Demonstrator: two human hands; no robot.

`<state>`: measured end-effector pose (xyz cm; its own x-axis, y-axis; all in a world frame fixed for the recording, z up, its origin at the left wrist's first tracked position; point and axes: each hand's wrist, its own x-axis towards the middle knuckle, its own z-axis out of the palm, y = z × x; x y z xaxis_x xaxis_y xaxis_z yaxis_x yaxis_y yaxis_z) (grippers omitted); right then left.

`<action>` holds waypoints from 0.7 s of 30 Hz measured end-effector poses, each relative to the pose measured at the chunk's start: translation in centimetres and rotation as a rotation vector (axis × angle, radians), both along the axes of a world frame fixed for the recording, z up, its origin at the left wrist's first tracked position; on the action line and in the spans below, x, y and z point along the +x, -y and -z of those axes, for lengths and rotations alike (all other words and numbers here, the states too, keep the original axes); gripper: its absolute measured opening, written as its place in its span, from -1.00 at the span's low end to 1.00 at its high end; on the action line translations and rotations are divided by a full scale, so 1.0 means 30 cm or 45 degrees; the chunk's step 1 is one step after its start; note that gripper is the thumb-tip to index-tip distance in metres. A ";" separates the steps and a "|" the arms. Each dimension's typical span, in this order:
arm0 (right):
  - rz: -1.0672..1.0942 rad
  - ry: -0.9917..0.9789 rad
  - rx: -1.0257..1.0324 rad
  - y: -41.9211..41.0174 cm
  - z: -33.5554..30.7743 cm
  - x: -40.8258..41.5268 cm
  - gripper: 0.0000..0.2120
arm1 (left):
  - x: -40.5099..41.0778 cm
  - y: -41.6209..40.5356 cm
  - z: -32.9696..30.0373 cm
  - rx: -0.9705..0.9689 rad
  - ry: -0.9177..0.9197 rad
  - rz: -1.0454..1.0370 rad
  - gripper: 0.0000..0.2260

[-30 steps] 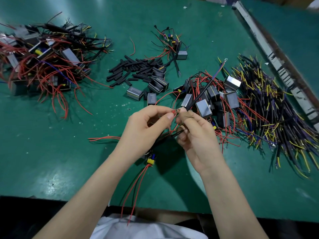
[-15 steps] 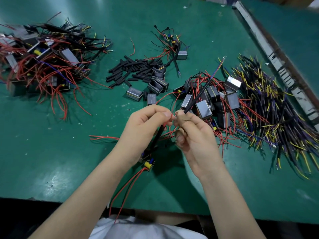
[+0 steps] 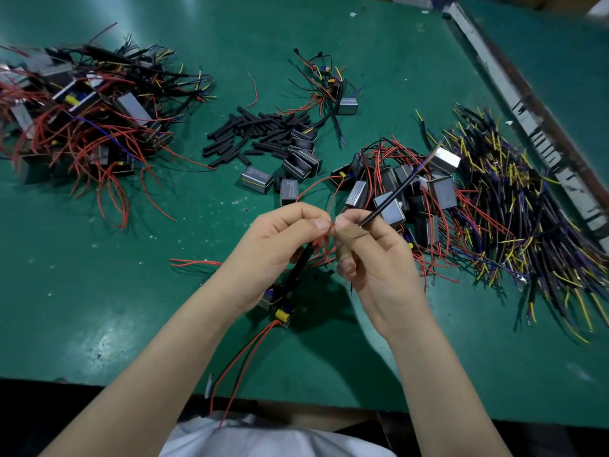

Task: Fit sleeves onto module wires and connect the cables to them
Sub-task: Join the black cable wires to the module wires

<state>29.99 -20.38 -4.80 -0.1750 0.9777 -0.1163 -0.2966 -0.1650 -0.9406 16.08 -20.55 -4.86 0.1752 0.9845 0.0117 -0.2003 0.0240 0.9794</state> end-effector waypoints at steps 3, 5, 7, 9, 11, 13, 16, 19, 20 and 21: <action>-0.036 0.073 0.049 -0.008 0.000 0.016 -0.89 | -0.013 -0.001 -0.007 0.073 -0.099 0.043 -0.83; -0.050 0.151 0.106 -0.011 -0.003 0.025 -0.88 | -0.020 0.000 -0.011 0.152 -0.151 0.069 -0.87; -0.061 0.199 0.149 -0.012 -0.007 0.033 -0.89 | -0.024 0.000 -0.011 0.197 -0.187 0.079 -0.88; -0.057 0.208 0.173 -0.011 -0.009 0.038 -0.92 | -0.023 0.000 -0.011 0.215 -0.244 0.058 -0.89; -0.036 0.192 0.174 -0.010 -0.013 0.036 -0.95 | -0.018 -0.001 -0.008 0.227 -0.316 0.004 -0.90; -0.003 0.182 0.165 -0.009 -0.011 0.032 -0.92 | -0.014 0.001 -0.004 0.252 -0.404 -0.074 -0.91; 0.010 0.227 0.182 -0.005 -0.009 0.021 -0.97 | -0.005 0.012 0.005 0.377 -0.572 -0.217 -0.93; 0.036 0.269 0.191 -0.003 -0.002 0.014 -0.94 | -0.005 0.020 -0.001 0.675 -0.868 -0.429 -0.89; 0.046 0.277 0.193 -0.003 -0.001 0.012 -0.93 | -0.008 0.018 0.000 0.793 -0.959 -0.471 -0.85; 0.052 0.280 0.200 -0.003 0.000 0.009 -0.91 | -0.010 0.017 0.003 0.901 -1.035 -0.498 -0.84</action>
